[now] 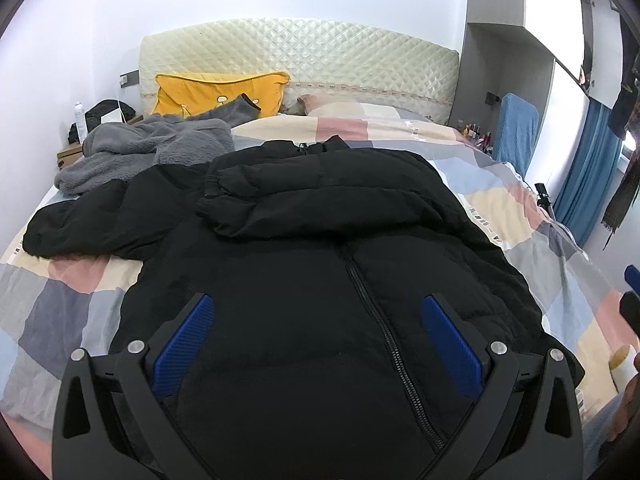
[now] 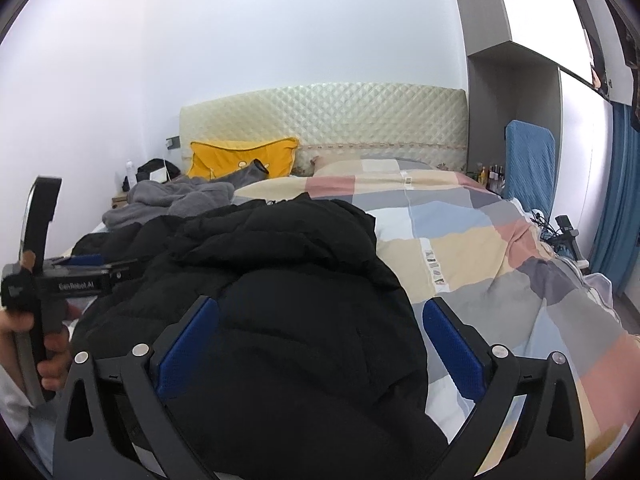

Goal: Fold large clothes
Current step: 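Withdraw the right tool and move the left tool to the other sleeve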

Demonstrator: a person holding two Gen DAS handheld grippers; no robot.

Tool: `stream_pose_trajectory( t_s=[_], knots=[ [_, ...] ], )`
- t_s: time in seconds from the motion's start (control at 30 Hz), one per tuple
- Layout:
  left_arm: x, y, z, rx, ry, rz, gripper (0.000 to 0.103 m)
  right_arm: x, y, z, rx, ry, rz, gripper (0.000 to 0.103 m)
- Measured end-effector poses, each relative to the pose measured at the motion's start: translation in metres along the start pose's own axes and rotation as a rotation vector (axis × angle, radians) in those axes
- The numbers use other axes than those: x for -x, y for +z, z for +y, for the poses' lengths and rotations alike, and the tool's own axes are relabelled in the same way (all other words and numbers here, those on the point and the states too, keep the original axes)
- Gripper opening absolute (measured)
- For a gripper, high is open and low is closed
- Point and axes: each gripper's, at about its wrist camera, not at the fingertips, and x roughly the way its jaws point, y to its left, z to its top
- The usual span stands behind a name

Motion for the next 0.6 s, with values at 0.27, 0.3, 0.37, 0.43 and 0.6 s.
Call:
stream_pose_trajectory(
  t_s=[0.27, 0.3, 0.37, 0.43, 0.6],
  knots=[
    [-0.007, 0.012, 0.013, 0.014, -0.005, 0.050, 0.103, 0.004, -0.001, 0.003, 0.002, 0.018, -0.029, 0.103],
    [-0.006, 0.016, 0.017, 0.013, 0.006, 0.052, 0.103, 0.004, -0.001, 0.003, 0.000, 0.022, -0.032, 0.103],
    [-0.005, 0.022, 0.025, 0.012, 0.017, 0.059, 0.103, 0.004, -0.001, 0.003, 0.000, 0.025, -0.037, 0.103],
    [-0.002, 0.032, 0.037, 0.027, 0.023, 0.066, 0.103, 0.004, -0.001, 0.004, 0.003, 0.025, -0.039, 0.103],
    [0.006, 0.058, 0.075, 0.054, 0.060, 0.078, 0.103, 0.002, 0.000, 0.004, 0.001, 0.025, -0.033, 0.103]
  ],
)
